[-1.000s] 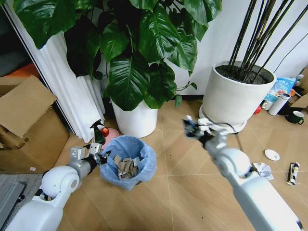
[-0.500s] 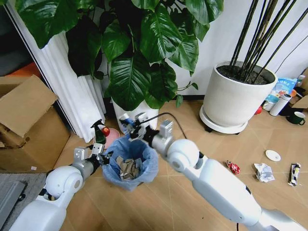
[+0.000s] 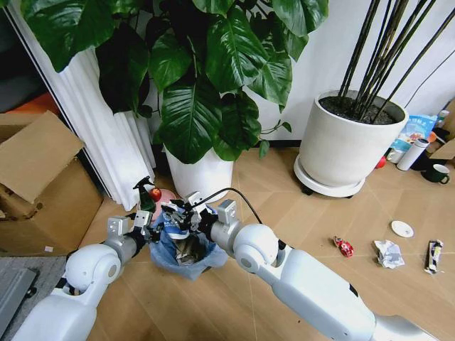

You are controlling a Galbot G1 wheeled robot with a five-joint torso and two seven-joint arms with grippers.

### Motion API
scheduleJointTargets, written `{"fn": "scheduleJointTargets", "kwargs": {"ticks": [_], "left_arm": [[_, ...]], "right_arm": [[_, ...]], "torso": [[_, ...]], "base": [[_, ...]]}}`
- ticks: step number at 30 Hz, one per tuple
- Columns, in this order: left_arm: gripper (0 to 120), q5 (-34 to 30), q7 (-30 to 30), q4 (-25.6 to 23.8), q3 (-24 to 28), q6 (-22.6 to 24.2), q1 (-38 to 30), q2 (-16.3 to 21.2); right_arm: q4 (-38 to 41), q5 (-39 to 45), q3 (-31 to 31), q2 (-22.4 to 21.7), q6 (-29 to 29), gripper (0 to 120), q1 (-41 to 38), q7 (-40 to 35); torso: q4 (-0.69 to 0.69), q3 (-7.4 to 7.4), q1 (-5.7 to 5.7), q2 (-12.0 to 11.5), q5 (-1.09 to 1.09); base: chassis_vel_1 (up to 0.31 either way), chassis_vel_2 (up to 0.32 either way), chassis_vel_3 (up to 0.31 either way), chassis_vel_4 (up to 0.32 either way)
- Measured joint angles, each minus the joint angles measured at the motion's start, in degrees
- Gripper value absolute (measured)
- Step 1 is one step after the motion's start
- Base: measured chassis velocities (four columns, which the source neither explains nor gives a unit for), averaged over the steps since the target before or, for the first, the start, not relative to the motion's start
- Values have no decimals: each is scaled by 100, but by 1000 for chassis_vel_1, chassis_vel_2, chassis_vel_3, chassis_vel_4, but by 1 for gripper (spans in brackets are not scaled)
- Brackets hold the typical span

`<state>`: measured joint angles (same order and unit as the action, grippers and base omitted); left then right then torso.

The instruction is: Pick up the trash bin and place the garbage on the floor into it.

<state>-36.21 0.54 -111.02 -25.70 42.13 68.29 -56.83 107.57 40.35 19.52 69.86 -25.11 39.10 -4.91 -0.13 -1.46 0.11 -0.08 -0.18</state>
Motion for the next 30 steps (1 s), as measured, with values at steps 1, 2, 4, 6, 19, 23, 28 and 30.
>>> {"fn": "scheduleJointTargets", "kwargs": {"ticks": [1, 2, 4, 6, 19, 23, 28, 30], "left_arm": [[0, 0, 0, -1, -4, 0, 0, 1], [0, 0, 0, -1, -4, 0, 0, 1], [0, -1, 0, -4, -13, 0, 0, 0], [0, -1, 0, -5, -16, 0, 1, -7], [0, 5, -14, -31, -44, 0, 16, -34], [0, 6, -18, -35, -101, 0, 41, -53], [0, 13, -22, -53, -165, 0, 89, -82], [0, 20, -22, -69, -177, 0, 107, -97]], "right_arm": [[-1, -2, -7, 5, 0, 48, 0, -10], [-1, -2, -7, 5, 0, 48, 0, -10], [-1, -4, -61, 18, 1, 58, 13, -27], [2, -3, -120, 15, 2, 66, 35, -39], [84, -41, -509, -56, 64, 100, 179, -263], [76, -260, -911, -168, 62, 100, 371, -407], [35, -735, -1551, -462, 63, 100, 884, -374], [30, -939, -1842, -617, 64, 100, 1141, -296]], "torso": [[0, 0, 0, 0, 0], [0, 0, 0, 0, 0], [0, 0, 0, 0, 0], [0, 0, 0, 0, 1], [0, 0, 0, 0, 1], [1, 0, 0, 0, 1], [0, 0, 0, 0, 2], [-1, 0, 0, 0, 2]], "base": [[0, 0, 0, 0], [0, 0, 0, 0], [0, 0, 0, 0], [0, 0, 0, 0], [0, 0, 0, 0], [0, 0, 0, 0], [0, 0, 0, 0], [0, 0, 0, 0]]}}
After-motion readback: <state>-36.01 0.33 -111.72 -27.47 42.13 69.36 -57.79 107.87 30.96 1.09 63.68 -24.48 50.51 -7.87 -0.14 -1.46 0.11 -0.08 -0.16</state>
